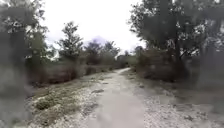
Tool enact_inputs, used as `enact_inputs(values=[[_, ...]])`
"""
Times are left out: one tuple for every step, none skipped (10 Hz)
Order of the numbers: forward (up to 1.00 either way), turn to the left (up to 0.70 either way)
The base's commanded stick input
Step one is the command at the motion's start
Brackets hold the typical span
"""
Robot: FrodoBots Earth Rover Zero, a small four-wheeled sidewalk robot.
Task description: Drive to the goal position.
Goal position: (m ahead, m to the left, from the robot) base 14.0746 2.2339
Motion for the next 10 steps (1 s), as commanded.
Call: enact_inputs(values=[[0.7,0.0],[0.7,0.0],[0.7,0.0],[0.7,0.0],[0.7,0.0],[0.7,0.0],[0.7,0.0],[0.7,0.0],[0.7,0.0],[0.7,0.0]])
